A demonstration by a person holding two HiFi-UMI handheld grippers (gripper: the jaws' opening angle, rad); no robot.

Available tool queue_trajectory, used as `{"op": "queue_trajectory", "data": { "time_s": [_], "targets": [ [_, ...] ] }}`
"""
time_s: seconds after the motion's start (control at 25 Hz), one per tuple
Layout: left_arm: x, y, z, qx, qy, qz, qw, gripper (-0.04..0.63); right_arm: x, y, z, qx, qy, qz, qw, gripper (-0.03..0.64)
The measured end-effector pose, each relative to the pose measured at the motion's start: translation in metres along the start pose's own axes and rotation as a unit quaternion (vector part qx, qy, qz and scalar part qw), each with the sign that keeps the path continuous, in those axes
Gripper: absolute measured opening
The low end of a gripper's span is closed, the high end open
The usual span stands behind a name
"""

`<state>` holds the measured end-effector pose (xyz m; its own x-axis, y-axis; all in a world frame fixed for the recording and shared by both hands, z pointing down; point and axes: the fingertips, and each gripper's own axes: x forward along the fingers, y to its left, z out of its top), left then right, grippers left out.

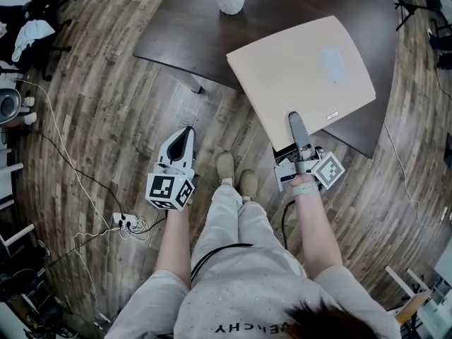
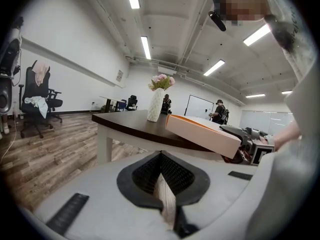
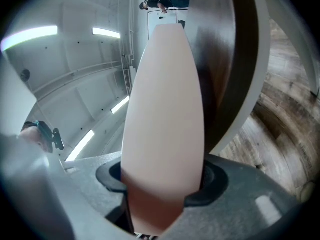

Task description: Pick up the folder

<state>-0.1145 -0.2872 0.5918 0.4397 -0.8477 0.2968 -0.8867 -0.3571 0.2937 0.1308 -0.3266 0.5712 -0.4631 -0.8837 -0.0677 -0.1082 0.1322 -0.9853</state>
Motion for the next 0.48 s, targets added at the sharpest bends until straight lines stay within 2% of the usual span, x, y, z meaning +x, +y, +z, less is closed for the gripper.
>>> {"op": "queue_trajectory", "data": {
  "time_s": [0.28, 0.48],
  "targets": [
    [-0.006, -0.003, 0.015, 0.003, -0.011, -0.009, 0.9999, -0.002, -0.003, 0.02, 0.009, -0.057, -0.012, -0.005, 0.998, 0.258],
    [-0.01, -0.014, 0.025, 0.009, -0.017, -0.014, 0.9997, -0.002, -0.017, 0.031, 0.024, -0.09, -0.033, -0.025, 0.995, 0.258]
  ]
}}
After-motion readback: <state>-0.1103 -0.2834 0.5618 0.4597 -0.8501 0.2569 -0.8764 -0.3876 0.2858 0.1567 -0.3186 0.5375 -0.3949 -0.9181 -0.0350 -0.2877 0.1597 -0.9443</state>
